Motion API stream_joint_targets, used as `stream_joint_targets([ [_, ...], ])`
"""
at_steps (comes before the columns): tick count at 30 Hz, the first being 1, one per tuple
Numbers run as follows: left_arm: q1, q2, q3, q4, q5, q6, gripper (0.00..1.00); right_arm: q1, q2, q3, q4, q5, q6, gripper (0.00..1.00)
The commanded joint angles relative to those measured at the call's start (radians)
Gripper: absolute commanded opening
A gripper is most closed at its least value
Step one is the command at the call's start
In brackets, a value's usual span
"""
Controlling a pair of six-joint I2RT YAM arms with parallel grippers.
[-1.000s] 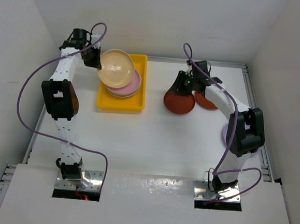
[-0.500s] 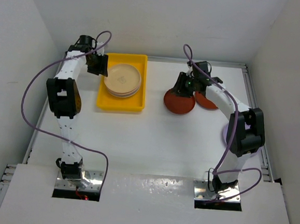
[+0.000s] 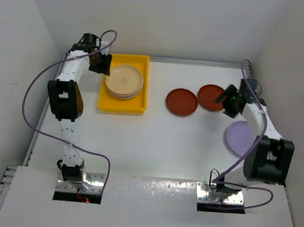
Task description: Place the plates into the plastic bin on the countertop
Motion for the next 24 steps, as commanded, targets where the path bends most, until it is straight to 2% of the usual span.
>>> stream_joint_targets([
  [1, -0.005, -0.107, -0.003, 0.016, 0.002, 0.013, 0.59, -0.096, -0.174, -0.135, -0.141, 0.283, 0.106, 0.72],
  [2, -0.005, -0.119, -0.003, 0.016, 0.025, 0.013, 0.59, -0.145, -0.202, -0.167, -0.155, 0.324, 0.129, 0.74],
  [3, -0.005, -0.132, -0.014, 0.016, 0.025, 0.013, 0.60, -0.197, -0.229, -0.271, -0.161, 0.431, 0.214, 0.78],
  [5, -0.005, -0.141, -0.014, 0.016, 0.034, 0.013, 0.60, -0.283, -0.350, -0.377, -0.161, 0.493, 0.291, 0.79],
  [6, 0.004, -0.141, -0.014, 0.016, 0.045, 0.013, 0.60, -0.361, -0.413, -0.449, -0.152, 0.510, 0.313, 0.79],
  [11, 0.004, -0.150, -0.014, 0.016, 0.057, 0.013, 0.60, -0.491, -0.539, -0.652, 0.076, 0.515, 0.381, 0.79],
  [14, 0.004, -0.150, -0.014, 0.016, 0.057, 0.013, 0.60, -0.576, -0.519, -0.718, 0.235, 0.446, 0.368, 0.75],
  [16, 0.004, -0.150, -0.014, 0.007, 0.057, 0.013, 0.62, -0.595, -0.498, -0.726, 0.273, 0.394, 0.339, 0.74],
  [17, 0.004, -0.150, -0.014, 0.007, 0.057, 0.013, 0.62, -0.606, -0.454, -0.720, 0.282, 0.383, 0.336, 0.70],
  [20, 0.004, -0.159, -0.014, 0.007, 0.057, 0.013, 0.62, -0.627, -0.391, -0.696, 0.271, 0.351, 0.315, 0.67],
  [24, 0.004, -0.159, -0.014, 0.007, 0.057, 0.013, 0.62, -0.630, -0.314, -0.700, 0.304, 0.328, 0.289, 0.57],
])
